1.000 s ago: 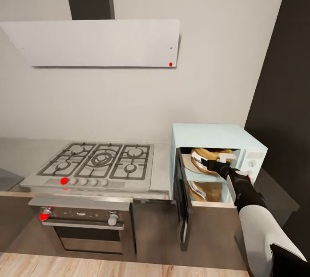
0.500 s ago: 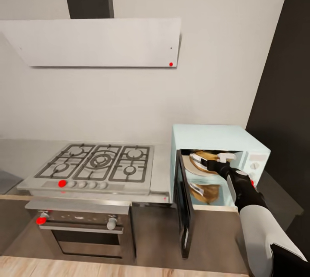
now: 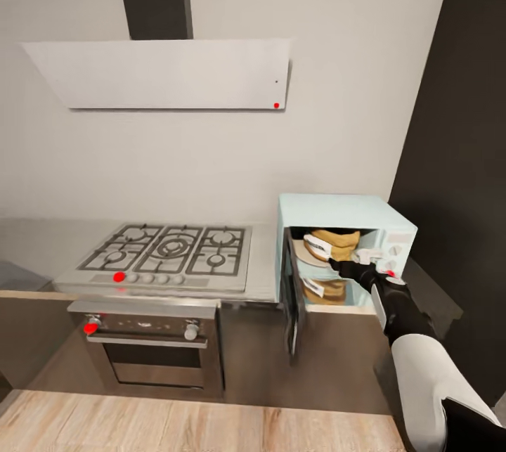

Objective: In the kitchen, take the popcorn bag from the countertop, put it into the microwave, and heat it until the popcorn is cooked so the cooked popcorn ends up inside the bag.

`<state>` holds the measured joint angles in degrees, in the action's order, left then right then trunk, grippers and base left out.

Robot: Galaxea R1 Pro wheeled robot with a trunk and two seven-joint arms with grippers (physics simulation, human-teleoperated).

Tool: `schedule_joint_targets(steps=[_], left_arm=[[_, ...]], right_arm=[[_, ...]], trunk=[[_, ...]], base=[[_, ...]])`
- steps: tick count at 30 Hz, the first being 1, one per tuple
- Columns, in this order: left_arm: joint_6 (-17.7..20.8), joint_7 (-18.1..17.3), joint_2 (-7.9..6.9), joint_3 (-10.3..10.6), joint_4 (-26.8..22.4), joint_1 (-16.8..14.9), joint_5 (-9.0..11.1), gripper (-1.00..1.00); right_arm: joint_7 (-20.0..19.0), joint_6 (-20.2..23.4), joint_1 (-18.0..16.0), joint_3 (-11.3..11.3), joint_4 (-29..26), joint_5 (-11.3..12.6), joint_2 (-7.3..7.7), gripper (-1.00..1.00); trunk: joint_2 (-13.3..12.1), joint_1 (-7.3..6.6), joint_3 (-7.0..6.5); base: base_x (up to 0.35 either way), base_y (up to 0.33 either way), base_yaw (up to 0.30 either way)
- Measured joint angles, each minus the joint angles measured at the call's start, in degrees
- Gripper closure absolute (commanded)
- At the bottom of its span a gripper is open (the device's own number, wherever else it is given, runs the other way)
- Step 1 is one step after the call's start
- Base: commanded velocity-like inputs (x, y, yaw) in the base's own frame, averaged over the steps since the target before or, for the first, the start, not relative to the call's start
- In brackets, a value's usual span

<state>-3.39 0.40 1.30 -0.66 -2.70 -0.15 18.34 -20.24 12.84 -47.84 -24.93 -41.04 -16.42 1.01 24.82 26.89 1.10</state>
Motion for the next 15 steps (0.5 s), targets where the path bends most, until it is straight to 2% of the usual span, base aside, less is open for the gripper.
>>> schedule_joint_targets(steps=[4,7,9,11,12,14,15], left_arm=[[0.0,0.0,0.0,0.0,0.0,0.0,0.0,-1.0],[0.0,0.0,0.0,0.0,0.0,0.0,0.0,-1.0],[0.1,0.0,0.01,0.0,0.0,0.0,0.0,-1.0],[0.1,0.0,0.01,0.0,0.0,0.0,0.0,-1.0],[0.1,0.0,0.05,0.0,0.0,0.0,0.0,-1.0],[0.0,0.0,0.08,0.0,0.0,0.0,-0.1,-1.0],[0.0,0.0,0.09,0.0,0.0,0.0,-0.1,-1.0]], right_arm=[[0.0,0.3,0.0,0.0,-1.0,0.0,0.07,-1.0],[0.0,0.4,0.0,0.0,-0.8,0.1,0.64,-1.0],[0.0,0.4,0.5,0.0,0.0,-0.9,1.23,-1.0],[0.0,0.5,4.0,0.0,0.4,-2.3,2.25,-1.0],[0.0,0.9,6.9,0.0,0.4,-2.7,3.02,-1.0],[0.0,1.7,10.9,0.0,0.4,-2.8,3.79,-1.0],[0.0,1.9,14.3,-0.1,0.5,-2.8,4.78,-1.0]], trunk=[[0.0,0.0,0.0],[0.0,0.0,0.0],[0.0,0.0,0.0],[0.0,-0.01,0.02],[0.0,-0.01,0.02],[0.0,-0.01,0.02],[0.0,-0.01,0.01]], base=[[-0.319,0.0,0.0],[-0.319,0.0,0.0],[-0.319,0.0,0.0],[-0.319,0.0,0.0],[-0.319,0.0,0.0],[-0.319,0.0,0.0],[-0.319,0.0,0.0]])
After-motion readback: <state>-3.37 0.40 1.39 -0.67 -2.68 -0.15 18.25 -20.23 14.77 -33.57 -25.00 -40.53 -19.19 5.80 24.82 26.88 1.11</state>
